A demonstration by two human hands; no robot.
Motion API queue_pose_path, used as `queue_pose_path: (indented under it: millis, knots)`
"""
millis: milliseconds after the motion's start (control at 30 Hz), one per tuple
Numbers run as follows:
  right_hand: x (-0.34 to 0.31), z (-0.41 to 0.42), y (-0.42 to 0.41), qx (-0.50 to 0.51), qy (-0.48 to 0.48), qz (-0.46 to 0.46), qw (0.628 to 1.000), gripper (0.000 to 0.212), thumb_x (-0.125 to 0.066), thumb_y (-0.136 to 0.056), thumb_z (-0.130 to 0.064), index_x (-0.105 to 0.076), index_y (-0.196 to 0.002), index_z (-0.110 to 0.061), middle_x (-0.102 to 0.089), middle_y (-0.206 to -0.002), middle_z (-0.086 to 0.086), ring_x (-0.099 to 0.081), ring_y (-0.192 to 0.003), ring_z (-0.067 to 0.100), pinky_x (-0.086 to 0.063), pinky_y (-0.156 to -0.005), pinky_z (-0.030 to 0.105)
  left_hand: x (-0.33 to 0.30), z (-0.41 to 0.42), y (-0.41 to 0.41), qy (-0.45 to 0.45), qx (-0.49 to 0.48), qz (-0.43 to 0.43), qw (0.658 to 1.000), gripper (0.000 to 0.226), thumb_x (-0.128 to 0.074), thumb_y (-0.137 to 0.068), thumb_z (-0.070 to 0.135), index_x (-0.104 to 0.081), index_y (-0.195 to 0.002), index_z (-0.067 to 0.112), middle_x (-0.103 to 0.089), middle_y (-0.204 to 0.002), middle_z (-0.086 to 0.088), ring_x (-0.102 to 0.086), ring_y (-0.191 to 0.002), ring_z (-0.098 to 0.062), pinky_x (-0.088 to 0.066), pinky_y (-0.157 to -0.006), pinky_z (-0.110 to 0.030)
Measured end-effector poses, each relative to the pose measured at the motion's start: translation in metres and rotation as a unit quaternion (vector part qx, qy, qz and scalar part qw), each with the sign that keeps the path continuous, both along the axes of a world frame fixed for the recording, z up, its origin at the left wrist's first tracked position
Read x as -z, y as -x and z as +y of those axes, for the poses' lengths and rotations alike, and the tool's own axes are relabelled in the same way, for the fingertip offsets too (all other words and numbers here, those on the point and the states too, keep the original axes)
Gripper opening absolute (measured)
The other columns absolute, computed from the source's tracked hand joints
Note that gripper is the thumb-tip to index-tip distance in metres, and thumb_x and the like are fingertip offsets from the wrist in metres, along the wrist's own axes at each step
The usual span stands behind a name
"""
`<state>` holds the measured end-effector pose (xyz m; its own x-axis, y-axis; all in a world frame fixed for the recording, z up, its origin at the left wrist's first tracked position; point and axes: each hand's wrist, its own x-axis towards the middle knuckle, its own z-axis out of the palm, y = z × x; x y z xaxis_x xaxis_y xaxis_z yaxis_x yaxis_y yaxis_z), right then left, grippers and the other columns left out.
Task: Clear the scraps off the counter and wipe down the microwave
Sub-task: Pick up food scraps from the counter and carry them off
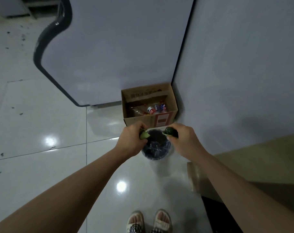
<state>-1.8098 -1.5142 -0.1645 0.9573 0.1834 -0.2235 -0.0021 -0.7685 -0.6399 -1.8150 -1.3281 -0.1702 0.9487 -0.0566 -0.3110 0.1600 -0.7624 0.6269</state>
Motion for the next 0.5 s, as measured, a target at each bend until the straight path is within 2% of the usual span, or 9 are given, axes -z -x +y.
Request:
queue_pose_path:
  millis: [167,267,367,500]
  knots:
    - [0.096,0.004,-0.010,0.023,-0.002,-0.020,1.000,0.025,-0.063,-0.086,-0.009,-0.063,-0.110,-0.006,-0.065,-0.107,0.011,-0.058,-0.098,0.025,-0.042,-0.084,0.025,0.098,-0.002,-0.014,0.000,0.002,0.006,1.000,0.035,-0.073,-0.077,0.012,-0.056,-0.107,0.021,-0.062,-0.117,-0.002,-0.058,-0.095,-0.016,-0.048,-0.076,-0.021]
    - [0.161,0.005,-0.018,0.028,0.003,-0.023,0.999,0.026,-0.065,-0.084,-0.009,-0.064,-0.110,-0.006,-0.066,-0.106,0.011,-0.059,-0.097,0.024,-0.043,-0.084,0.024,0.162,-0.007,-0.022,-0.008,0.005,-0.001,1.000,0.034,-0.073,-0.077,0.014,-0.056,-0.106,0.022,-0.063,-0.113,-0.002,-0.055,-0.090,-0.012,-0.047,-0.072,-0.021]
    - [0.228,0.005,-0.028,0.020,0.016,-0.027,0.999,0.024,-0.067,-0.083,-0.010,-0.065,-0.107,-0.008,-0.066,-0.103,0.010,-0.060,-0.095,0.024,-0.043,-0.080,0.023,0.225,-0.013,-0.032,-0.016,0.005,0.004,1.000,0.033,-0.071,-0.078,0.014,-0.056,-0.106,0.022,-0.062,-0.112,-0.002,-0.055,-0.094,-0.015,-0.048,-0.076,-0.023]
    - [0.313,0.005,-0.045,0.016,0.031,-0.019,0.999,0.020,-0.064,-0.085,-0.015,-0.065,-0.104,-0.011,-0.065,-0.098,0.010,-0.059,-0.095,0.025,-0.048,-0.081,0.033,0.306,-0.020,-0.047,-0.029,0.015,-0.005,0.999,0.032,-0.069,-0.079,0.013,-0.055,-0.106,0.020,-0.062,-0.111,-0.003,-0.049,-0.089,-0.011,-0.042,-0.073,-0.021]
